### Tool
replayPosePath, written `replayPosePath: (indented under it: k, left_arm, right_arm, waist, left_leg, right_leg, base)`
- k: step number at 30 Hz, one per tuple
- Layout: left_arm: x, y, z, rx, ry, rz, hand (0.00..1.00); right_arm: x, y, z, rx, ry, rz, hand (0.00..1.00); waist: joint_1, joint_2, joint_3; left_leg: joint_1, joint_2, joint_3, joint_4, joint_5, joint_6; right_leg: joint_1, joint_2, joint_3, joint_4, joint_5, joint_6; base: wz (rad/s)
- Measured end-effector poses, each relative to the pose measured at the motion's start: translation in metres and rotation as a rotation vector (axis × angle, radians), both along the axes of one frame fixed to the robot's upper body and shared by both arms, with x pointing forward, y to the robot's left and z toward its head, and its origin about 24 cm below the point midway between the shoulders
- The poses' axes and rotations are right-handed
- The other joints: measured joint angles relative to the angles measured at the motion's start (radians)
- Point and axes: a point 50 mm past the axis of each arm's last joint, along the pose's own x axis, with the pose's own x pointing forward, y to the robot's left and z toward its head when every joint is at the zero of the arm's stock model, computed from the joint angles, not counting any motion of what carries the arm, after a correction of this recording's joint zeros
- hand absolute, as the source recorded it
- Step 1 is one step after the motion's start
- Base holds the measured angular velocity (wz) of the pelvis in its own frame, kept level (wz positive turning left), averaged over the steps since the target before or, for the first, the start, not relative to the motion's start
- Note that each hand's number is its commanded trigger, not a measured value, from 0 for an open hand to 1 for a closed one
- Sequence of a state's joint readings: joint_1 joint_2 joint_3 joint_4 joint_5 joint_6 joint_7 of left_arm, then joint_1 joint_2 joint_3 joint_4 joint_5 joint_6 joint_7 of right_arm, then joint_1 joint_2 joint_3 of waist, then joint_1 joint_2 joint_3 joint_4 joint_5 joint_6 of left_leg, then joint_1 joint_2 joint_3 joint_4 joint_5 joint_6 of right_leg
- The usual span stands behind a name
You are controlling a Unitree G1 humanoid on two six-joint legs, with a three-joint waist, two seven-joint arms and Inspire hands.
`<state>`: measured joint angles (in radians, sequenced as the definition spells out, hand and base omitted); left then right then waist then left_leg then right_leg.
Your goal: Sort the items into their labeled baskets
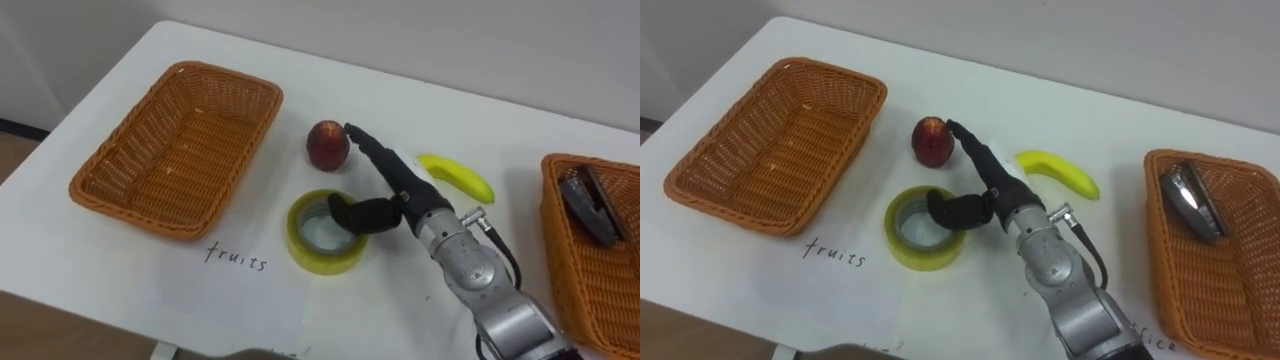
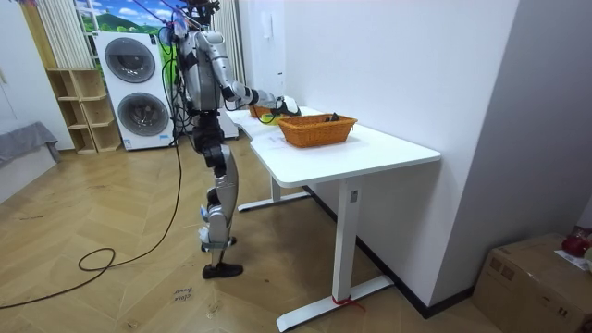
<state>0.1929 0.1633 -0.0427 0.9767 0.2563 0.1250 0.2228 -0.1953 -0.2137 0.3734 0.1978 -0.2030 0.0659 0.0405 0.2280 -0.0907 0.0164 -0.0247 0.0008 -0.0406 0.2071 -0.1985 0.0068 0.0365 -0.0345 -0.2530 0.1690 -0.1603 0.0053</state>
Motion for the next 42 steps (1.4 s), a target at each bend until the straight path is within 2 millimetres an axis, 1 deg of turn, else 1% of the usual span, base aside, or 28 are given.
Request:
replayPosePath:
  k: [11,16,20,24,29,33,38,40,42]
  left_arm:
    - [-0.003,0.000,0.000,0.002,0.011,0.004,0.00]
    - [-0.003,0.000,-0.001,0.003,0.015,0.005,0.00]
    - [-0.003,0.000,-0.001,0.003,0.015,0.005,0.00]
    - [-0.003,0.000,-0.001,0.003,0.016,0.005,0.00]
    - [-0.002,0.001,-0.001,-0.003,0.017,0.002,0.00]
    - [-0.006,0.002,-0.002,-0.010,0.040,0.003,0.00]
    - [-0.008,0.002,-0.003,-0.011,0.046,0.005,0.00]
    - [-0.008,0.003,-0.003,-0.018,0.052,0.004,0.00]
    - [-0.009,0.003,-0.003,-0.026,0.056,0.002,0.00]
  right_arm:
    - [-0.001,0.002,-0.002,-0.076,0.015,0.064,0.00]
    - [-0.002,0.003,-0.003,-0.083,0.033,0.074,0.00]
    - [-0.002,0.004,-0.004,-0.099,0.033,0.081,0.00]
    - [-0.002,0.005,-0.004,-0.110,0.033,0.090,0.00]
    - [-0.002,0.006,-0.002,-0.117,0.027,0.100,0.00]
    - [-0.001,0.007,0.000,-0.115,0.023,0.104,0.00]
    - [-0.001,0.007,0.002,-0.117,0.019,0.111,0.00]
    - [0.001,0.008,0.005,-0.123,0.007,0.117,0.00]
    - [0.001,0.009,0.008,-0.130,-0.006,0.129,0.00]
  waist:
    - [-0.001,-0.001,-0.0008]
    - [0.000,-0.008,-0.0062]
    - [0.000,-0.011,-0.0081]
    - [0.000,-0.011,-0.0081]
    - [0.001,-0.015,-0.0050]
    - [0.001,-0.019,-0.0035]
    - [0.000,-0.022,-0.0043]
    - [0.000,-0.024,-0.0053]
    - [0.000,-0.026,-0.0044]
  left_leg:
    - [0.000,-0.001,-0.001,-0.001,0.000,0.000]
    - [0.000,-0.001,-0.002,-0.001,0.000,0.000]
    - [0.001,-0.001,-0.003,-0.001,0.000,0.000]
    - [0.002,-0.001,-0.003,0.000,0.000,0.000]
    - [-0.001,-0.001,-0.003,-0.001,0.000,0.000]
    - [-0.001,-0.001,-0.002,-0.002,0.000,0.000]
    - [-0.002,-0.001,-0.002,-0.002,0.000,0.000]
    - [-0.002,0.000,-0.002,-0.001,0.000,0.000]
    - [-0.002,0.000,-0.002,-0.001,0.000,0.000]
  right_leg:
    - [0.004,0.000,0.000,0.000,0.000,0.000]
    - [0.004,0.000,0.000,0.000,0.000,0.000]
    - [0.005,0.000,0.000,0.000,0.000,0.000]
    - [0.007,0.000,0.000,0.000,0.000,0.000]
    - [0.003,0.000,0.001,0.001,0.000,0.000]
    - [0.002,0.000,0.002,0.001,0.000,0.000]
    - [0.000,0.000,0.003,0.001,0.000,0.000]
    - [0.001,0.000,0.003,0.001,0.000,0.000]
    - [0.001,0.000,0.003,0.001,0.000,0.000]
  base:
    - [0.00]
    - [0.00]
    - [0.00]
    - [0.00]
    - [0.00]
    - [0.00]
    - [0.00]
    - [0.00]
    - [0.00]
